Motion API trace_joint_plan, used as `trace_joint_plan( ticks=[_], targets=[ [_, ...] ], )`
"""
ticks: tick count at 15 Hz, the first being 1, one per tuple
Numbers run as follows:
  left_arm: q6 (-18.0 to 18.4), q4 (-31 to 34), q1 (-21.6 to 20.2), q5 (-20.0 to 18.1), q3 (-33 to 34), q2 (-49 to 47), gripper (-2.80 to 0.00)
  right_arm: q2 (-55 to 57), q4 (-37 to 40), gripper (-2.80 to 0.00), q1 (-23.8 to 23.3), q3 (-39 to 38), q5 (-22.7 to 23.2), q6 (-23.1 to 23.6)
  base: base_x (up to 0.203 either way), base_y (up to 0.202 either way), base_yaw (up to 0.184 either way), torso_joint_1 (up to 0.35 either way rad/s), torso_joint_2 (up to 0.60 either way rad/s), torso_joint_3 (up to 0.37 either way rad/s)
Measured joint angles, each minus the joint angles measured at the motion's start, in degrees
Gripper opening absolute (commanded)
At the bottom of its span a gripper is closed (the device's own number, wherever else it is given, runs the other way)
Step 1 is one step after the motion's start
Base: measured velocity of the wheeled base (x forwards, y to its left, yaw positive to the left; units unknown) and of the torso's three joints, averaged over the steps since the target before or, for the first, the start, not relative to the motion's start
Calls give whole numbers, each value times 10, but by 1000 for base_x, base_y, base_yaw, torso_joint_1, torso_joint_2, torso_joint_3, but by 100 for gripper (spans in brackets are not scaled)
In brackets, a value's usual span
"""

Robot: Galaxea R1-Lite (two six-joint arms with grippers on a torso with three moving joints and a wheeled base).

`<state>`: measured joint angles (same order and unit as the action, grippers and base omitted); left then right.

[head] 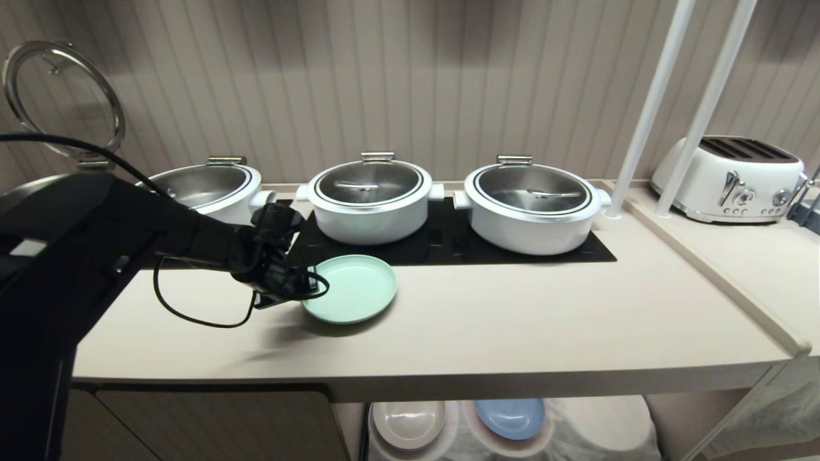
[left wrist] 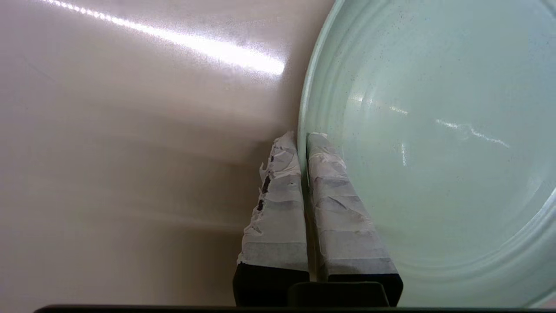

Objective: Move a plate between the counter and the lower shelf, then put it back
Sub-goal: Pick up the plate

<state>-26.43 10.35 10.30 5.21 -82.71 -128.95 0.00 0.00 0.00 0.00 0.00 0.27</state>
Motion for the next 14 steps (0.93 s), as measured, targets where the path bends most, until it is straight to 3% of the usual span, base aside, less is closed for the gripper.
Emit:
trace_joint_plan(
  ticks=[8,14],
  targets=[
    [-58,-1,1,-8,76,60,-280,0,0,-280,0,0,0,0,0,0,0,0,0,0],
    [-155,-1,5,-16,140,115,-280,0,0,-280,0,0,0,0,0,0,0,0,0,0]
  ],
)
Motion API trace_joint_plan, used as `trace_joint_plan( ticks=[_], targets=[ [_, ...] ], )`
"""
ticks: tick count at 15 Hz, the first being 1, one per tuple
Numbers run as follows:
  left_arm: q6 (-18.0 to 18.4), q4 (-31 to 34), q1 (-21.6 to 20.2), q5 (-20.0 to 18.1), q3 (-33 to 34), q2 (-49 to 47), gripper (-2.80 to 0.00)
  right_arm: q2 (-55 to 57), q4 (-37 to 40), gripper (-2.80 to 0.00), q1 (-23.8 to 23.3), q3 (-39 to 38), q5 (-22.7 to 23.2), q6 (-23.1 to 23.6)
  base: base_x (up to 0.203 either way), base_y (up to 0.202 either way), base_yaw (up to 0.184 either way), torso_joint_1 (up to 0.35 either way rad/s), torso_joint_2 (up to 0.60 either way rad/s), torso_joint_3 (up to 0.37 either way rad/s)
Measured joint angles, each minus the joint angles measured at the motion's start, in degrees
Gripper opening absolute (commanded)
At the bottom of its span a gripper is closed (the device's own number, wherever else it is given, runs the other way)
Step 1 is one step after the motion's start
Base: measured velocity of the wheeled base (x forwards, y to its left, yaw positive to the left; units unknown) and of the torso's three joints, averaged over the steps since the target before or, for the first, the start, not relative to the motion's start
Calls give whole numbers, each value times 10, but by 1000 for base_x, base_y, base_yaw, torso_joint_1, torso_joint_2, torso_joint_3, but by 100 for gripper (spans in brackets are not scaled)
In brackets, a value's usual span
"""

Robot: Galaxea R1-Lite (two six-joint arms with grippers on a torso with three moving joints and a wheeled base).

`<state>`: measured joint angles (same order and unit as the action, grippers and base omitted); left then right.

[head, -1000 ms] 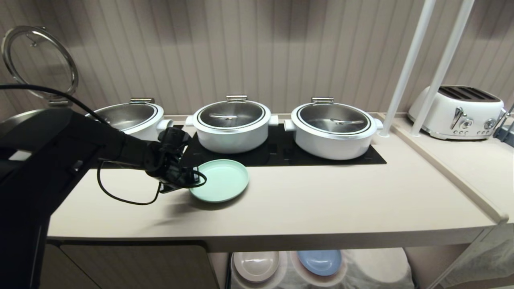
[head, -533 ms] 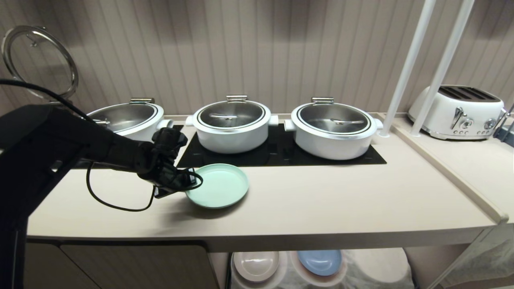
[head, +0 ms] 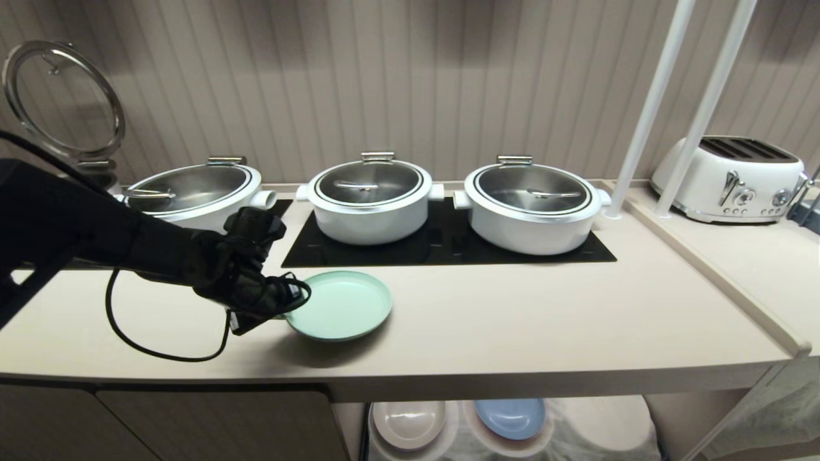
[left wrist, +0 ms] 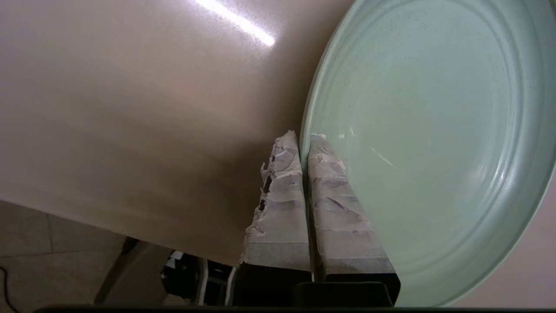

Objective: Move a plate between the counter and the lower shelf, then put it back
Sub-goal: Pick up the plate, then put the plate in the cupboard

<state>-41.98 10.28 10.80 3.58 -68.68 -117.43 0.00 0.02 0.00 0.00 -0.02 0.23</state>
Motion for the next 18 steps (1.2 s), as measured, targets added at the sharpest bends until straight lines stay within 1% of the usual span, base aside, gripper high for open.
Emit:
trace_joint_plan(
  ticks=[2,4,6,9,11,14,16,18],
  targets=[
    [-25,0,3,-1,24,23,-280,0,0,-280,0,0,0,0,0,0,0,0,0,0],
    [-38,0,6,-1,51,49,-280,0,0,-280,0,0,0,0,0,0,0,0,0,0],
    [-42,0,9,-3,75,77,-280,0,0,-280,0,0,0,0,0,0,0,0,0,0],
    [-41,2,15,-27,109,132,-280,0,0,-280,0,0,0,0,0,0,0,0,0,0],
    [-38,5,16,-34,140,168,-280,0,0,-280,0,0,0,0,0,0,0,0,0,0],
    [-12,6,10,-47,196,221,-280,0,0,-280,0,0,0,0,0,0,0,0,0,0],
    [14,5,-1,-67,232,258,-280,0,0,-280,0,0,0,0,0,0,0,0,0,0],
    [42,6,-13,-78,269,294,-280,0,0,-280,0,0,0,0,0,0,0,0,0,0]
  ],
)
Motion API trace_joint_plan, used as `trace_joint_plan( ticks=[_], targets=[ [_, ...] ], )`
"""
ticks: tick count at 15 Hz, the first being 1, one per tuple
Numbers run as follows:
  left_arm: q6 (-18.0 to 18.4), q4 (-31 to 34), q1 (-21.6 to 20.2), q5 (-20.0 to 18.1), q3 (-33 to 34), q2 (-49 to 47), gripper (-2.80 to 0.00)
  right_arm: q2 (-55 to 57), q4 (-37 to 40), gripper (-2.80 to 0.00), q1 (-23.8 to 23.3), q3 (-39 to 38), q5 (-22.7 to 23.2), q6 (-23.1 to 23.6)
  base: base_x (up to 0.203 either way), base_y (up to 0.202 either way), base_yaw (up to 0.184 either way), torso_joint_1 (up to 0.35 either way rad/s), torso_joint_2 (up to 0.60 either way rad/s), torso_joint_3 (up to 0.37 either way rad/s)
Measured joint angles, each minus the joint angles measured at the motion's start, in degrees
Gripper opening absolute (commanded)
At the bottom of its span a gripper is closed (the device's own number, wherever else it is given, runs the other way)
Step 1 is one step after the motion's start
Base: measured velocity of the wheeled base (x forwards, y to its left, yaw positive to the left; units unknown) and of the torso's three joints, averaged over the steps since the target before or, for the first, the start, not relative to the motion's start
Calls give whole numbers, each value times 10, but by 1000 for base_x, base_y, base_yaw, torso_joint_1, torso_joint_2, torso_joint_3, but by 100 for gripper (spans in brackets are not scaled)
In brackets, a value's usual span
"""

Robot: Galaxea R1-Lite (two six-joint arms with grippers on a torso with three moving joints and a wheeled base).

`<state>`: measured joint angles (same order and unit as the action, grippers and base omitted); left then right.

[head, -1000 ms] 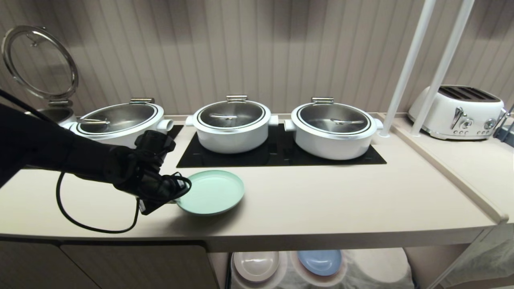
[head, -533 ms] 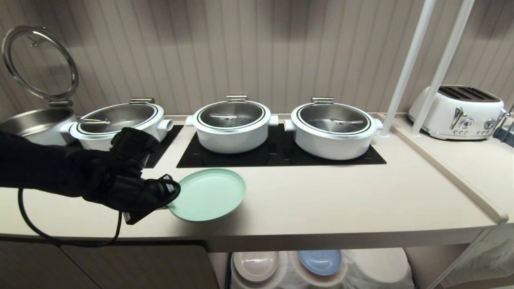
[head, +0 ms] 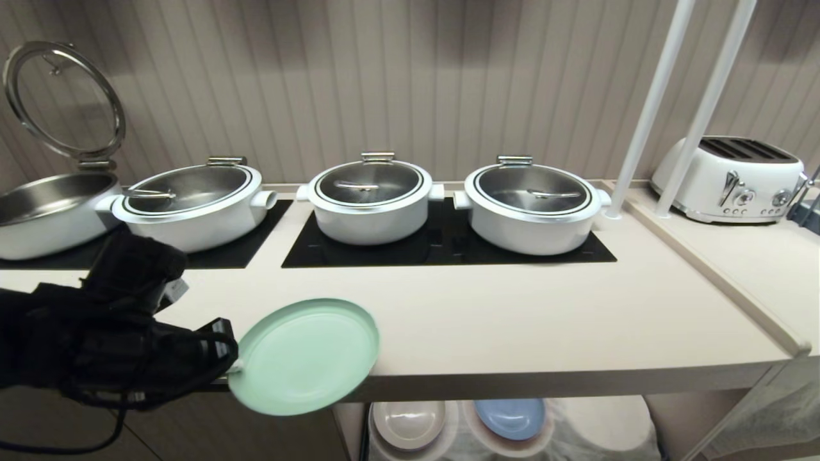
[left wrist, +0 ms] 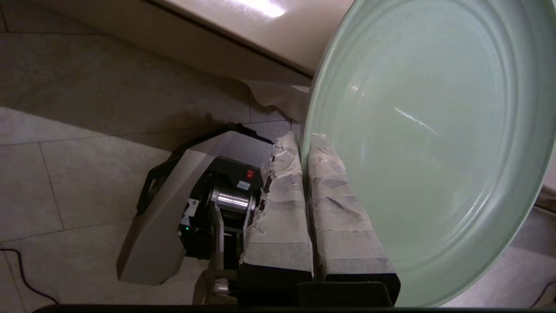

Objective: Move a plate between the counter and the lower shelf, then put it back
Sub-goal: Put the plate in the cupboard

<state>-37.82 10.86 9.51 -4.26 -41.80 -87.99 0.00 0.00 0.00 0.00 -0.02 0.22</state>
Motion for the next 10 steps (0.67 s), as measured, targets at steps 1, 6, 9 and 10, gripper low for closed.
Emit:
trace_joint_plan(
  ticks=[1,6,9,10],
  targets=[
    [11,-1,-4,-7,20,18,-280,0,0,-280,0,0,0,0,0,0,0,0,0,0],
    [50,22,-1,-32,114,120,-280,0,0,-280,0,0,0,0,0,0,0,0,0,0],
    [52,77,3,-47,134,181,-280,0,0,-280,0,0,0,0,0,0,0,0,0,0],
    [52,93,4,-56,139,200,-280,0,0,-280,0,0,0,0,0,0,0,0,0,0]
  ],
)
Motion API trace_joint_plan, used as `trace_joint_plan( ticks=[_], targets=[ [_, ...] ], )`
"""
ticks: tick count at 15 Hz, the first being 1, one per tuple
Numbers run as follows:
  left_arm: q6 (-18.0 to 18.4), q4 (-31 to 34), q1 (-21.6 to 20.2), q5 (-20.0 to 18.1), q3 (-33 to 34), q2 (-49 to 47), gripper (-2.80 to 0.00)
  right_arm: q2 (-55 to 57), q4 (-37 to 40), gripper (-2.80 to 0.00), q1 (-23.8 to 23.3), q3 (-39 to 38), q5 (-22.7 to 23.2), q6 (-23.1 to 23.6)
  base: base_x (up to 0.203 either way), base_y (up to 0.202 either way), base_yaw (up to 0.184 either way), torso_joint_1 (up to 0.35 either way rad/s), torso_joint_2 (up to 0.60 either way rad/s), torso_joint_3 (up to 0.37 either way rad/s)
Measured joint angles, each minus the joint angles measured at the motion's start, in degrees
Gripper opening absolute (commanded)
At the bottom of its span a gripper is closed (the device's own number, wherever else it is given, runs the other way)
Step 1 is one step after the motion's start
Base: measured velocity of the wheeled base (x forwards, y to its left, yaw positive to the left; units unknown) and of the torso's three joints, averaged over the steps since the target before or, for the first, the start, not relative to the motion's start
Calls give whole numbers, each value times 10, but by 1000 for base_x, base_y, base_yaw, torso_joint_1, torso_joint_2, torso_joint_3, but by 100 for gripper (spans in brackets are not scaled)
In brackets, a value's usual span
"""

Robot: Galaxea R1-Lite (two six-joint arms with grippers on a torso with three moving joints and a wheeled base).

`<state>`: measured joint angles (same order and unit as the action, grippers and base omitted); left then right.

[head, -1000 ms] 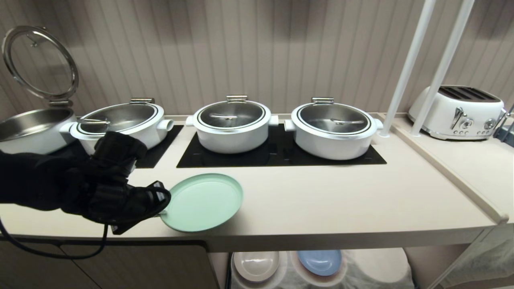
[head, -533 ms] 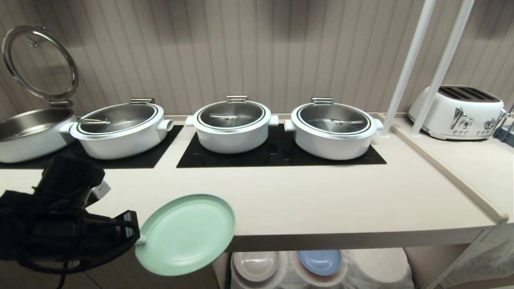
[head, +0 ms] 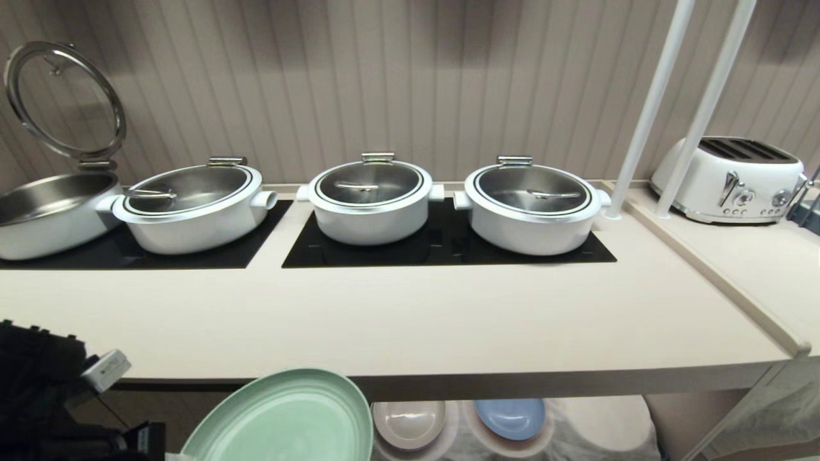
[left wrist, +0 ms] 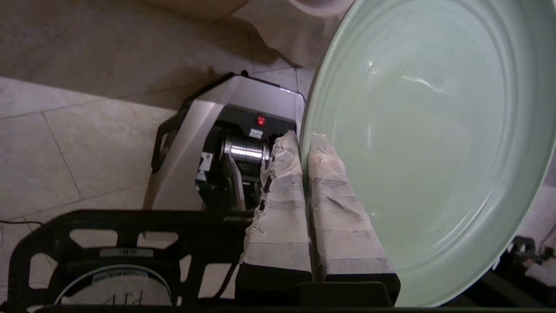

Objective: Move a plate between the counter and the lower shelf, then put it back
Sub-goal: Put the plate in the cupboard

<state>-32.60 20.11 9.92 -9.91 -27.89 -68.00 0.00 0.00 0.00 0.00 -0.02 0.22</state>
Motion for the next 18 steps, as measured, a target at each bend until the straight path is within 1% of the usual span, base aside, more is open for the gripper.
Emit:
trace_joint_plan(
  ticks=[2,5,11,14,18],
  targets=[
    [0,19,0,-6,17,32,-280,0,0,-280,0,0,0,0,0,0,0,0,0,0],
    [1,19,0,-4,31,54,-280,0,0,-280,0,0,0,0,0,0,0,0,0,0],
    [3,19,0,-3,32,64,-280,0,0,-280,0,0,0,0,0,0,0,0,0,0],
    [2,20,0,12,39,70,-280,0,0,-280,0,0,0,0,0,0,0,0,0,0],
    [1,20,12,14,39,75,-280,0,0,-280,0,0,0,0,0,0,0,0,0,0]
  ],
)
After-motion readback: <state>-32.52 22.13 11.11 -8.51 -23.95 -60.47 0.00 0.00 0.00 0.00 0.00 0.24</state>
